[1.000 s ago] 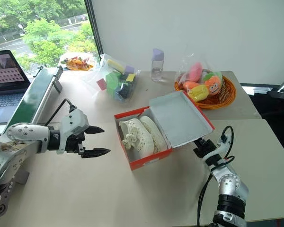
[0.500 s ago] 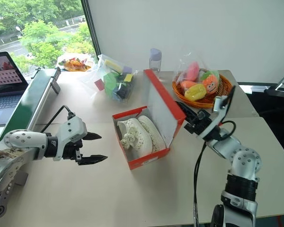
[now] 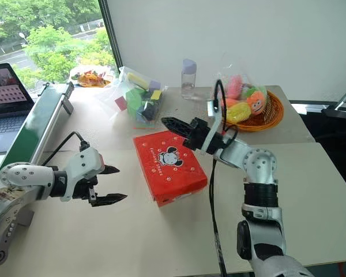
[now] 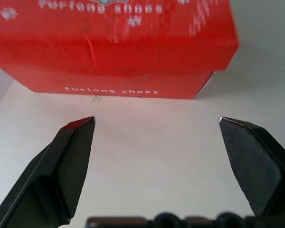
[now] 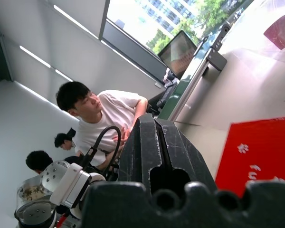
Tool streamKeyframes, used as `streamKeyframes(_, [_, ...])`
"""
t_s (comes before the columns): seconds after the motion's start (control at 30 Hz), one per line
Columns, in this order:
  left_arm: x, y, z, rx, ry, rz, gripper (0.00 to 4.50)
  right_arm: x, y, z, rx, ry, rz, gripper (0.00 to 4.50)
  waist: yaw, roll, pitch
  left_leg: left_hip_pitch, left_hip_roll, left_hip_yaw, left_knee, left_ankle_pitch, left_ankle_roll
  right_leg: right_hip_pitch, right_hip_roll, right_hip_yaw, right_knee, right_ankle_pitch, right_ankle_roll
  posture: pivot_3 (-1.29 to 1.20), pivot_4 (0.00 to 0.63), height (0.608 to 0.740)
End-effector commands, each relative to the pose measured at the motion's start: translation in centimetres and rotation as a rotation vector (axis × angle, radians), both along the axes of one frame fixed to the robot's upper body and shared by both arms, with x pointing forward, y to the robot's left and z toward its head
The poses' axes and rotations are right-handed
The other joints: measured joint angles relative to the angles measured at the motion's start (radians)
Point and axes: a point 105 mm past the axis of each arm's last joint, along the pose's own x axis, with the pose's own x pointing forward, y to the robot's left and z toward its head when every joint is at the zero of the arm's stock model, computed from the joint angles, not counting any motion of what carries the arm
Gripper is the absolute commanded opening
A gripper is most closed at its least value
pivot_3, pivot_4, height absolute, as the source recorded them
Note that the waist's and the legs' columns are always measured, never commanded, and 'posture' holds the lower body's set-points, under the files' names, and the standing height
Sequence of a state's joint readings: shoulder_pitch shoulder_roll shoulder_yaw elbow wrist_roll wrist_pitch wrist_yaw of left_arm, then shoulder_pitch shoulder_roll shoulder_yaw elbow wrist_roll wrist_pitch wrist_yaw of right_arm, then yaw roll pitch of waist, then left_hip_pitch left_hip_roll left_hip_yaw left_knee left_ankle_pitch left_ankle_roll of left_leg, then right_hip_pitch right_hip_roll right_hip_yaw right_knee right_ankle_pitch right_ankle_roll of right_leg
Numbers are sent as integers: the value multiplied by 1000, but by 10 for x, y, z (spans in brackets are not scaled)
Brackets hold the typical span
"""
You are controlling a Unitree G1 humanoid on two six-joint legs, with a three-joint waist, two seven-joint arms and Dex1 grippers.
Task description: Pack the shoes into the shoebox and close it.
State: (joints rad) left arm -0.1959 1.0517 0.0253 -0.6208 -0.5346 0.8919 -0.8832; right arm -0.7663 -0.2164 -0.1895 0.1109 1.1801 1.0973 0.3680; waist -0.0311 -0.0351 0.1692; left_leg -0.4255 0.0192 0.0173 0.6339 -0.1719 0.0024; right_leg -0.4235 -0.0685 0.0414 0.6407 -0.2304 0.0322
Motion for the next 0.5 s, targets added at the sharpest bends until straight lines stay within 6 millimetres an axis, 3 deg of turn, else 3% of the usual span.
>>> streamKeyframes(0.03, [-6,-3,9,14,-54,-22,4441,-7,20,-4,-159,-93,72,0,-1,0,0,0,0,0,0,0,0,0,0,0,0,0,0,0,150,740])
streamKeyframes(0.1, [-7,-2,9,15,-54,-15,4441,-9,31,-23,-297,-137,107,0,-2,0,0,0,0,0,0,0,0,0,0,0,0,0,0,0,150,740])
streamKeyframes(0.17, [-8,0,7,20,-57,-2,4441,-11,40,-64,-541,-220,151,0,-5,0,0,0,0,0,0,0,0,0,0,0,0,0,0,0,150,740])
streamKeyframes(0.23, [-9,-1,6,20,-58,3,4441,-13,41,-90,-674,-269,197,0,-8,0,0,1,0,0,0,0,0,0,0,0,0,-1,0,0,150,740])
streamKeyframes(0.5, [-14,-1,3,20,-58,17,4441,-12,43,-111,-804,-376,272,0,-11,-1,0,1,0,0,0,0,0,0,0,0,1,0,0,0,150,740])
